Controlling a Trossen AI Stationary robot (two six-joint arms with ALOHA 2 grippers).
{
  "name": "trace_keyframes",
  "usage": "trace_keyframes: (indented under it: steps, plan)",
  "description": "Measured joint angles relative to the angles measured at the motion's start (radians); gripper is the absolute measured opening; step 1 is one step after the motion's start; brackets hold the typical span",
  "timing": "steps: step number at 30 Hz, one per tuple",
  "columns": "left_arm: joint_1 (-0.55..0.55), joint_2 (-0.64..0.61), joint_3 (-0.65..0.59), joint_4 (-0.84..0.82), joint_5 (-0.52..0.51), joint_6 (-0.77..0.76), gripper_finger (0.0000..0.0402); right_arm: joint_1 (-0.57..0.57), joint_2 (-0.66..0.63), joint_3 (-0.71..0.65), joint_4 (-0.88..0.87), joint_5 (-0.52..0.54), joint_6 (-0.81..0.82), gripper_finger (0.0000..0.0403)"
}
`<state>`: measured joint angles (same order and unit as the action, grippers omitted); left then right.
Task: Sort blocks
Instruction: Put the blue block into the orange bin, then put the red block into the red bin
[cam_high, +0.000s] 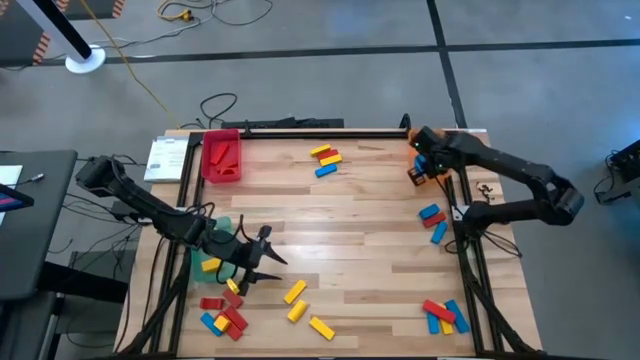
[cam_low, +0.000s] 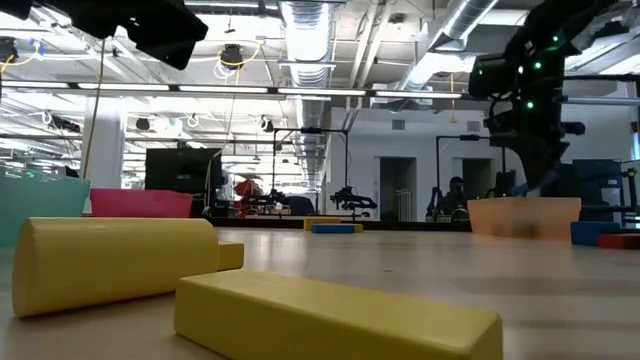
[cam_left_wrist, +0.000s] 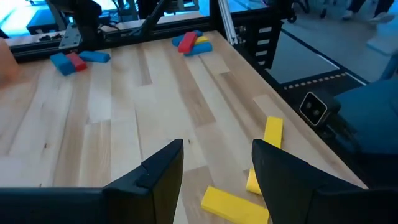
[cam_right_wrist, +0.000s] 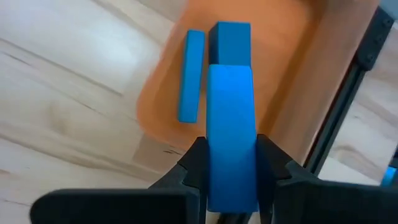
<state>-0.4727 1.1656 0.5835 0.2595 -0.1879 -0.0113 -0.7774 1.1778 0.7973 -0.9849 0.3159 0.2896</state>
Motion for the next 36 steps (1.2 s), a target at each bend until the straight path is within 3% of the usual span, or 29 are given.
trace_keyframes:
  steps: [14,36]
  plan:
    - [-0.02,0.0,0.001,0.031,0.0,-0.01,0.0187,-0.075,0.0,-0.065,0.082,-0.083,-0.035,0.0106]
    - [-0.038,0.0,0.001,0.029,-0.001,-0.024,0.0187,-0.074,-0.013,-0.065,0.124,-0.082,-0.063,0.0251]
